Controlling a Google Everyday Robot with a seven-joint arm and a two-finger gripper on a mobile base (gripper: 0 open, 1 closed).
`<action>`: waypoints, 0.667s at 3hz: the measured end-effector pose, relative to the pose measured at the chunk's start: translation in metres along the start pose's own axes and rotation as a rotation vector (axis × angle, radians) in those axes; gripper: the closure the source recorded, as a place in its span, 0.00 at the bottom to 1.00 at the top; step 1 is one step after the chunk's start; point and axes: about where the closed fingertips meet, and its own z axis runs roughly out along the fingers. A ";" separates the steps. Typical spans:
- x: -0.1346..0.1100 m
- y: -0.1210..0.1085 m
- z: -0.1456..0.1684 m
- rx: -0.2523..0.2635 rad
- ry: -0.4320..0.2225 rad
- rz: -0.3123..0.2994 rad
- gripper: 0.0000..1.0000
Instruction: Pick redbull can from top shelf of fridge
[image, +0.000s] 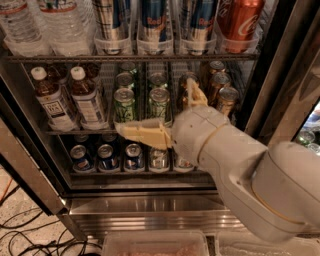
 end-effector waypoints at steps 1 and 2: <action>-0.013 0.005 0.021 -0.041 -0.029 -0.031 0.00; -0.026 -0.001 0.031 -0.064 -0.085 0.005 0.00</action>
Offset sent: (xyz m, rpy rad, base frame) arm 0.0386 0.0178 0.0383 0.1405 -0.0727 0.1073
